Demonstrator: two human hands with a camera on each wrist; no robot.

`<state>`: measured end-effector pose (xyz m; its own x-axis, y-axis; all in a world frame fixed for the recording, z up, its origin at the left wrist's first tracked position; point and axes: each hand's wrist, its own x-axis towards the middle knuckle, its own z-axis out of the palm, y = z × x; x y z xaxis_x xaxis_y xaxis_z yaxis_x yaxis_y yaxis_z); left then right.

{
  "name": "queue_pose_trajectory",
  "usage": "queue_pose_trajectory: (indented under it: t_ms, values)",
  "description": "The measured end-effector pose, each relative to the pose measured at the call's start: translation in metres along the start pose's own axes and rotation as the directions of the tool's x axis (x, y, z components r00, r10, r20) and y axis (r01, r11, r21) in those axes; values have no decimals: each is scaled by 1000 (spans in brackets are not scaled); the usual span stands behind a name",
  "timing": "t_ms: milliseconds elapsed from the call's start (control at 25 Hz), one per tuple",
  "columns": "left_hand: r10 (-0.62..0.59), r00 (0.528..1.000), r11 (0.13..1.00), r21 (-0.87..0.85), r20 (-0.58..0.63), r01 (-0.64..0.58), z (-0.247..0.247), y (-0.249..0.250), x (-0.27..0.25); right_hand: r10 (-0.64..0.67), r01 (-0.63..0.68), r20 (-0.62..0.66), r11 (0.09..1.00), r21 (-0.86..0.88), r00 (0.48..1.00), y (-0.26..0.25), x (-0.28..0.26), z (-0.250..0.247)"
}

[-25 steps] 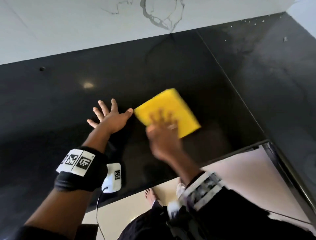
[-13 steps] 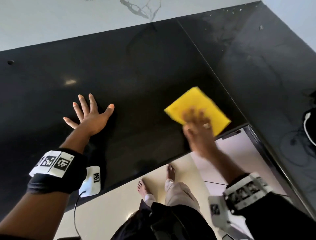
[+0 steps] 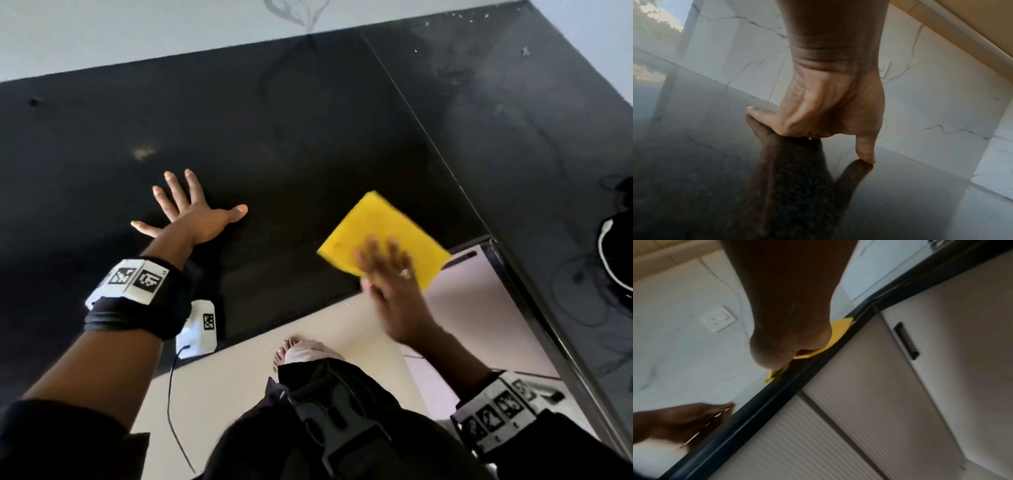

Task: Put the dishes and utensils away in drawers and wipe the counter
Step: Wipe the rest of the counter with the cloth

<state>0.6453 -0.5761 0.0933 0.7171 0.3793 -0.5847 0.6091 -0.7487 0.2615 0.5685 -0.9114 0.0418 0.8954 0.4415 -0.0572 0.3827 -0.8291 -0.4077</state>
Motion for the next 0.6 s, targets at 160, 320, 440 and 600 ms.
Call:
queue_pose_trajectory:
  t_ms: [160, 320, 440, 600]
  values:
    - [26, 1000, 999, -43, -6, -26, -1, -6, 1, -447, 467, 335, 884, 24, 829, -53, 73, 4]
    - [27, 998, 978, -206, -61, -39, -8, -9, 5, -503, 558, 454, 830, 15, 736, -79, 179, 7]
    - [-29, 997, 957, -288, -69, 8, -14, -3, 11, -514, 604, 504, 797, -19, 694, -95, 245, 10]
    - [-45, 995, 963, -269, -93, 19, -21, 29, 18, -473, 525, 460, 851, 17, 751, -80, 321, -10]
